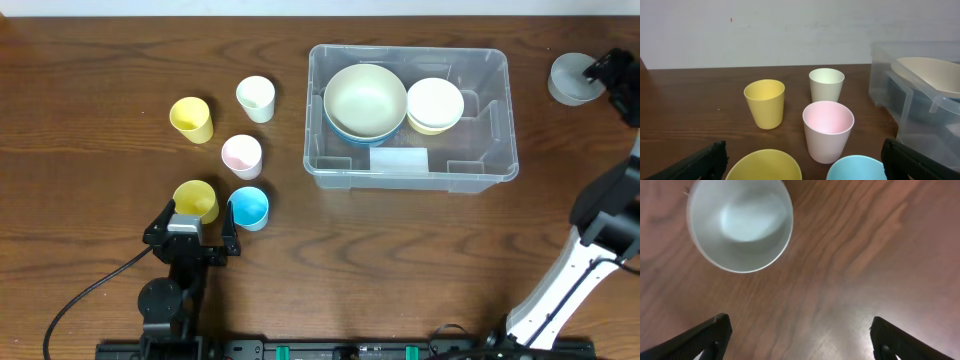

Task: Pack container
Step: 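Move the right gripper to the grey bowl and grasp its rim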

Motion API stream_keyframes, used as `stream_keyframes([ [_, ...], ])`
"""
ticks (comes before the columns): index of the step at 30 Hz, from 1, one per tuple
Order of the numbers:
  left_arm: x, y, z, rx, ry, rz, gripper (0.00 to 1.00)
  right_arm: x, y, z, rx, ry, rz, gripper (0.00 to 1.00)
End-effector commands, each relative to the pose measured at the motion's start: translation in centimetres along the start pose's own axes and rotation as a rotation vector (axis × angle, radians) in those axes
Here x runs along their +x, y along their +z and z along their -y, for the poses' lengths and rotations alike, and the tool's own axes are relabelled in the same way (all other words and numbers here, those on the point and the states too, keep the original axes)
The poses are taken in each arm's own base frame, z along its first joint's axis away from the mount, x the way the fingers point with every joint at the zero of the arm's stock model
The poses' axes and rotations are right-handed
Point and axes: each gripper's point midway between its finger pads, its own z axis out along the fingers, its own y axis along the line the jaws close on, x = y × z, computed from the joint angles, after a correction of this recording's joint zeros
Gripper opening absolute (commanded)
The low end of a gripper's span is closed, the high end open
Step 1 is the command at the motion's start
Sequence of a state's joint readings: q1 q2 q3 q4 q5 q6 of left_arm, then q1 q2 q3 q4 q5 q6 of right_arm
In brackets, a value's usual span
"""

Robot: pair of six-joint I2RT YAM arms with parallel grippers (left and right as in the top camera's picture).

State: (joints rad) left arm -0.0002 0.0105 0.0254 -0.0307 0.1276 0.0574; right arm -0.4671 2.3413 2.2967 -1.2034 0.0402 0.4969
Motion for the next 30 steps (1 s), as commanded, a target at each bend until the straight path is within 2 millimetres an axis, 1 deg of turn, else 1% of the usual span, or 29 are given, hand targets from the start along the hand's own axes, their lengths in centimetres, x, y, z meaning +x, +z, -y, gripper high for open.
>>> stream_keyframes([
  [1, 1.6, 0.1, 0.0, 0.006, 0.009, -0.044, 0.98, 0.1, 1.5, -0.4, -0.006, -0.015, -0.009, 0.91],
  [6, 1.6, 0.1, 0.0, 0.006, 0.009, -0.044, 0.98, -0.2, 3.0, -0.6, -0.011, 0.004, -0.004, 0.93],
  [10, 1.6, 0.1, 0.0, 0.005, 0.009, -0.044, 0.98, 0.0, 4.6, -0.6, -0.004, 0.039, -0.018, 0.96],
  [12, 1.6, 0.1, 0.0, 0.006, 0.009, -0.044, 0.98, 0.1, 5.3, -0.7, -0.005, 0.039, -0.023, 0.96],
  [14, 1.6, 0.1, 0.0, 0.006, 0.009, -0.044, 0.98, 0.0, 5.8, -0.7, -0.005, 0.043, -0.020, 0.96],
  [19, 1.6, 0.1, 0.0, 0.006, 0.009, -0.044, 0.98, -0.9, 5.9, -0.8, -0.022, 0.071, 0.007, 0.98],
  [22, 1.6, 0.1, 0.0, 0.006, 0.009, -0.044, 0.98, -1.0, 6.2, -0.6, -0.019, 0.081, 0.009, 0.99],
  [26, 1.6, 0.1, 0.0, 0.006, 0.009, -0.044, 0.98, -0.9, 7.0, -0.3, -0.010, 0.086, 0.000, 0.99],
  [30, 1.6, 0.1, 0.0, 0.006, 0.009, -0.044, 0.98, -0.3, 8.1, -0.1, 0.000, 0.090, -0.023, 0.99],
])
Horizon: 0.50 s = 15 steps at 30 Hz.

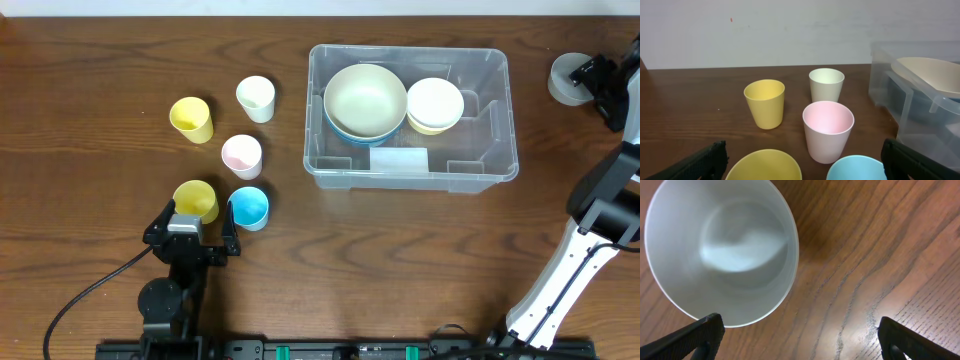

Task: Pack container
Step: 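Move the right gripper to the grey bowl and grasp its rim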

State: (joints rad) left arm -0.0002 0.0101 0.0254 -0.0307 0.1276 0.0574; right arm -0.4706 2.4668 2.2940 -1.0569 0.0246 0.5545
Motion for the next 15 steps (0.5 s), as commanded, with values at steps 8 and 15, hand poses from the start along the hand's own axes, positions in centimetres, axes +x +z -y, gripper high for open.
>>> stream_keyframes([
  [8, 1.6, 0.1, 0.0, 0.006, 0.009, -0.044, 0.98, 0.7, 2.5, 1.2, 0.041, 0.032, -0.036, 0.99],
  [15, 1.6, 0.1, 0.0, 0.006, 0.009, -0.044, 0.98, 1.3, 3.0, 1.9, 0.076, 0.030, -0.055, 0.98],
])
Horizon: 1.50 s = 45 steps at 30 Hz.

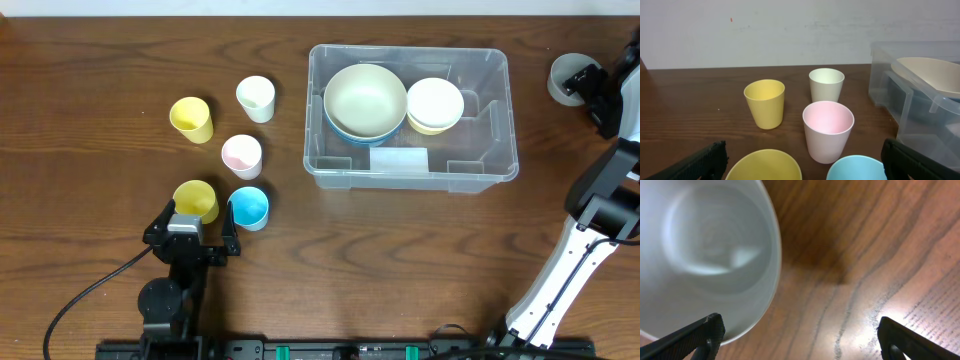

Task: Pack container
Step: 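Move the right gripper to the grey bowl and grasp its rim, then carry the grey bowl over the container and lower it onto the white bowl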

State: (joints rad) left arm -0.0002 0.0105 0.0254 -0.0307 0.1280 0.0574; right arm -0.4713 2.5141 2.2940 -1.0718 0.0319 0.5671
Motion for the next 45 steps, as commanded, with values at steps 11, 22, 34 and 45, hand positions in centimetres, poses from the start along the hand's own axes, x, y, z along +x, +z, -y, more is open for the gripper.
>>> stream_keyframes([
  [11, 1.6, 0.1, 0.0, 0.005, 0.009, -0.044, 0.98, 0.7, 1.5, 3.2, 0.132, 0.007, -0.030, 0.97],
  [22, 1.6, 0.1, 0.0, 0.005, 0.009, -0.044, 0.98, 2.0, 3.0, 6.4, 0.198, 0.023, -0.124, 0.71],
  [34, 1.6, 0.1, 0.0, 0.005, 0.009, -0.044, 0.98, 2.5, 2.4, 8.6, 0.233, 0.054, -0.175, 0.25],
  [45, 1.6, 0.1, 0.0, 0.005, 0.009, -0.044, 0.98, -0.3, -3.1, 7.4, 0.194, 0.063, -0.108, 0.07],
])
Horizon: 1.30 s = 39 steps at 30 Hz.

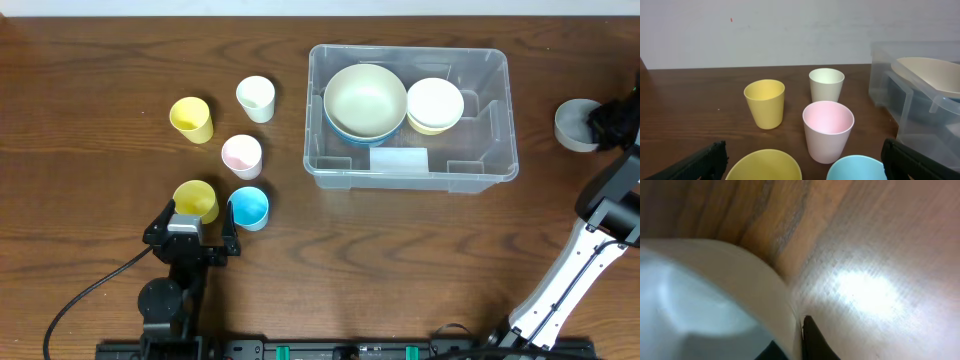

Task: Pack container
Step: 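Carry the grey bowl over the container and lower it onto the white bowl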

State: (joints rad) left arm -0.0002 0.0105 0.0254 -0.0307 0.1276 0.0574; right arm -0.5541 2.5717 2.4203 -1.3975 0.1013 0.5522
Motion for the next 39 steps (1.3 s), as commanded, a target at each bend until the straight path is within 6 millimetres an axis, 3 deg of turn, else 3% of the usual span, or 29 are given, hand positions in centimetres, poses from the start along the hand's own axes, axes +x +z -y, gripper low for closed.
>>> stream_keyframes([
  [1, 1.6, 0.1, 0.0, 0.005, 0.009, -0.044, 0.98, -2.0, -3.5, 0.1, -0.031, 0.020, 0.083, 0.07],
  [3, 1.6, 0.1, 0.0, 0.005, 0.009, -0.044, 0.98, -2.6, -6.2, -0.4, -0.084, 0.025, 0.120, 0.01],
  [7, 1.6, 0.1, 0.0, 0.006, 0.009, -0.044, 0.98, -3.0, -12.0, -1.9, -0.236, 0.025, 0.191, 0.01],
  [12, 1.6, 0.1, 0.0, 0.006, 0.009, -0.044, 0.98, -1.6, -18.3, -4.5, -0.452, -0.019, 0.230, 0.01],
  [14, 1.6, 0.1, 0.0, 0.005, 0.009, -0.044, 0.98, 0.1, -20.4, -6.5, -0.559, -0.079, 0.204, 0.01],
  [20, 1.6, 0.1, 0.0, 0.005, 0.009, -0.044, 0.98, 9.6, -26.1, -14.5, -0.934, -0.467, 0.043, 0.01],
  [23, 1.6, 0.1, 0.0, 0.006, 0.009, -0.044, 0.98, 13.1, -26.2, -16.6, -0.922, -0.599, 0.037, 0.01],
  [26, 1.6, 0.1, 0.0, 0.006, 0.009, -0.044, 0.98, 15.5, -24.8, -17.8, -0.796, -0.687, 0.076, 0.01],
  [31, 1.6, 0.1, 0.0, 0.006, 0.009, -0.044, 0.98, 17.7, -22.6, -18.2, -0.516, -0.759, 0.184, 0.01],
  [35, 1.6, 0.1, 0.0, 0.005, 0.009, -0.044, 0.98, 19.7, -21.7, -19.1, -0.433, -0.791, 0.203, 0.01],
  [39, 1.6, 0.1, 0.0, 0.006, 0.009, -0.044, 0.98, 20.4, -20.0, -19.1, -0.355, -0.776, 0.181, 0.01],
])
